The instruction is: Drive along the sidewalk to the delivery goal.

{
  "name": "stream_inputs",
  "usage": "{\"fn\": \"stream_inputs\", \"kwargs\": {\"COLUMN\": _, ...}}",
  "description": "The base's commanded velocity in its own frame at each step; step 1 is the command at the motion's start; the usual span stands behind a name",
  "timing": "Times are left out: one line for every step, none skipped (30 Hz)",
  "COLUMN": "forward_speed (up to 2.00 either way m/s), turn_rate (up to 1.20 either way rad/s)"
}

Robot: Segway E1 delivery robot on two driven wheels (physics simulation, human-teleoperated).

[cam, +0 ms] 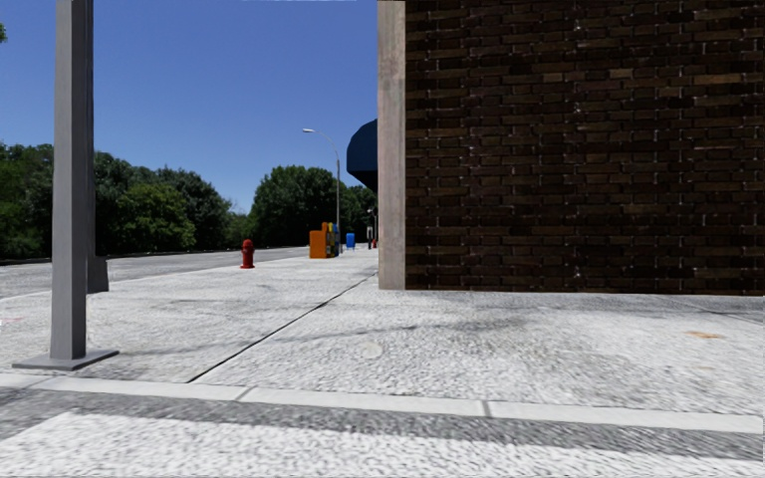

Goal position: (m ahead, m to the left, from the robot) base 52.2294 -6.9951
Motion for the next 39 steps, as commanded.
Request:
{"fn": "stream_inputs", "kwargs": {"forward_speed": 1.94, "turn_rate": 0.43}}
{"fn": "stream_inputs", "kwargs": {"forward_speed": 1.95, "turn_rate": 0.43}}
{"fn": "stream_inputs", "kwargs": {"forward_speed": 1.96, "turn_rate": 0.43}}
{"fn": "stream_inputs", "kwargs": {"forward_speed": 2.00, "turn_rate": 0.43}}
{"fn": "stream_inputs", "kwargs": {"forward_speed": 2.00, "turn_rate": 0.43}}
{"fn": "stream_inputs", "kwargs": {"forward_speed": 2.00, "turn_rate": 0.43}}
{"fn": "stream_inputs", "kwargs": {"forward_speed": 2.00, "turn_rate": 0.43}}
{"fn": "stream_inputs", "kwargs": {"forward_speed": 2.00, "turn_rate": 0.43}}
{"fn": "stream_inputs", "kwargs": {"forward_speed": 2.00, "turn_rate": 0.43}}
{"fn": "stream_inputs", "kwargs": {"forward_speed": 2.00, "turn_rate": 0.43}}
{"fn": "stream_inputs", "kwargs": {"forward_speed": 2.00, "turn_rate": 0.43}}
{"fn": "stream_inputs", "kwargs": {"forward_speed": 1.99, "turn_rate": 0.43}}
{"fn": "stream_inputs", "kwargs": {"forward_speed": 1.99, "turn_rate": 0.43}}
{"fn": "stream_inputs", "kwargs": {"forward_speed": 1.99, "turn_rate": 0.43}}
{"fn": "stream_inputs", "kwargs": {"forward_speed": 1.89, "turn_rate": 0.43}}
{"fn": "stream_inputs", "kwargs": {"forward_speed": 1.77, "turn_rate": 0.43}}
{"fn": "stream_inputs", "kwargs": {"forward_speed": 1.66, "turn_rate": 0.43}}
{"fn": "stream_inputs", "kwargs": {"forward_speed": 1.62, "turn_rate": 0.43}}
{"fn": "stream_inputs", "kwargs": {"forward_speed": 1.61, "turn_rate": 0.43}}
{"fn": "stream_inputs", "kwargs": {"forward_speed": 1.61, "turn_rate": 0.43}}
{"fn": "stream_inputs", "kwargs": {"forward_speed": 1.61, "turn_rate": 0.43}}
{"fn": "stream_inputs", "kwargs": {"forward_speed": 1.61, "turn_rate": 0.43}}
{"fn": "stream_inputs", "kwargs": {"forward_speed": 1.61, "turn_rate": 0.43}}
{"fn": "stream_inputs", "kwargs": {"forward_speed": 1.61, "turn_rate": 0.43}}
{"fn": "stream_inputs", "kwargs": {"forward_speed": 1.61, "turn_rate": 0.42}}
{"fn": "stream_inputs", "kwargs": {"forward_speed": 1.62, "turn_rate": 0.37}}
{"fn": "stream_inputs", "kwargs": {"forward_speed": 1.62, "turn_rate": 0.34}}
{"fn": "stream_inputs", "kwargs": {"forward_speed": 1.62, "turn_rate": 0.32}}
{"fn": "stream_inputs", "kwargs": {"forward_speed": 1.62, "turn_rate": 0.31}}
{"fn": "stream_inputs", "kwargs": {"forward_speed": 1.62, "turn_rate": 0.31}}
{"fn": "stream_inputs", "kwargs": {"forward_speed": 1.62, "turn_rate": 0.20}}
{"fn": "stream_inputs", "kwargs": {"forward_speed": 1.63, "turn_rate": 0.11}}
{"fn": "stream_inputs", "kwargs": {"forward_speed": 1.64, "turn_rate": 0.03}}
{"fn": "stream_inputs", "kwargs": {"forward_speed": 1.66, "turn_rate": 0.00}}
{"fn": "stream_inputs", "kwargs": {"forward_speed": 1.70, "turn_rate": 0.00}}
{"fn": "stream_inputs", "kwargs": {"forward_speed": 1.72, "turn_rate": 0.00}}
{"fn": "stream_inputs", "kwargs": {"forward_speed": 1.74, "turn_rate": 0.00}}
{"fn": "stream_inputs", "kwargs": {"forward_speed": 1.75, "turn_rate": 0.00}}
{"fn": "stream_inputs", "kwargs": {"forward_speed": 1.77, "turn_rate": 0.00}}
